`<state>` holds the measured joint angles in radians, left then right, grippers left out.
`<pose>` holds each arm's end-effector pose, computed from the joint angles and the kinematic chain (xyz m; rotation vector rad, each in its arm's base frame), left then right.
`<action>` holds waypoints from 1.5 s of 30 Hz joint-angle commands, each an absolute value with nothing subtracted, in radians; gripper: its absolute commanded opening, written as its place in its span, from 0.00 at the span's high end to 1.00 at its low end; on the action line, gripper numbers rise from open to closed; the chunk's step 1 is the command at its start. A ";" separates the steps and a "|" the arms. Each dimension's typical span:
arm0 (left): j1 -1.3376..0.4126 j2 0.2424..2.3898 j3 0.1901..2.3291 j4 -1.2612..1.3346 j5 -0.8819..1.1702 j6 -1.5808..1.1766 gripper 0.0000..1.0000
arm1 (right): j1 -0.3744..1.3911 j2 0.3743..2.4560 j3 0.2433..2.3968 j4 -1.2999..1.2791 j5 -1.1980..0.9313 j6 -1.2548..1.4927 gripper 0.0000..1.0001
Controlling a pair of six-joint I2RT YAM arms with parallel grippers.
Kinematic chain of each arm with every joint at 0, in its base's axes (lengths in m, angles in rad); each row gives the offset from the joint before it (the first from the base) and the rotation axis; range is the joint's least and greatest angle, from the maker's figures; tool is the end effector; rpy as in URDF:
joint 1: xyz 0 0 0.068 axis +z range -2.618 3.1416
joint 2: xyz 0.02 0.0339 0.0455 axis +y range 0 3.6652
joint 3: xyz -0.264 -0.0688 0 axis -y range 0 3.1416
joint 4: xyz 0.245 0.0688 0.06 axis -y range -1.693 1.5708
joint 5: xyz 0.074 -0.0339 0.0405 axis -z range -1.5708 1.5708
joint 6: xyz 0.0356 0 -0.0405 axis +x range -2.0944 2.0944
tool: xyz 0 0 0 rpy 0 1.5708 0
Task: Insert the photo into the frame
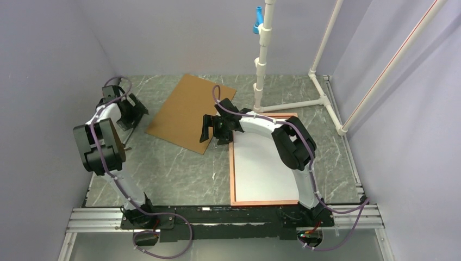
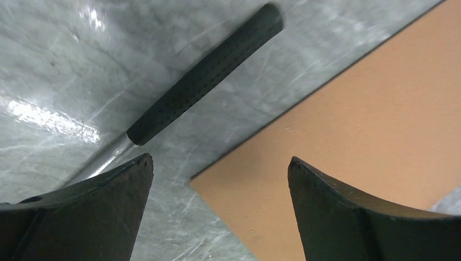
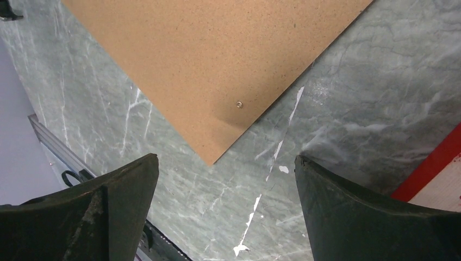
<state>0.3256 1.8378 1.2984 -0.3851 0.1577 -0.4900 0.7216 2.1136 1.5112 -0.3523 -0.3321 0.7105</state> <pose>0.3774 0.1215 0.2066 -0.9299 2.3190 -0.2654 0.3335 0.3089 0.1623 -0.1615 2.7420 0.9196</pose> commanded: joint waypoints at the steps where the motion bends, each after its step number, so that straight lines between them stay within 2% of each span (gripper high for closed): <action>1: 0.312 1.887 1.338 -0.448 0.164 -0.458 0.04 | 0.726 2.134 1.546 -0.368 -0.310 0.726 0.02; 17: 0.202 2.072 1.491 -0.556 0.166 -0.363 0.03 | 0.723 2.143 1.519 -0.343 -0.330 0.736 0.02; 26: 0.133 2.069 1.486 -0.609 0.198 -0.332 0.04 | 0.724 2.164 1.516 -0.297 -0.388 0.758 0.02; 31: 0.056 1.998 1.402 -0.598 0.228 -0.326 0.05 | 0.724 2.161 1.504 -0.251 -0.415 0.782 0.02; 45: 0.032 1.604 0.912 -0.451 0.371 -0.395 0.08 | 0.741 2.007 1.353 -0.250 -0.417 0.776 0.03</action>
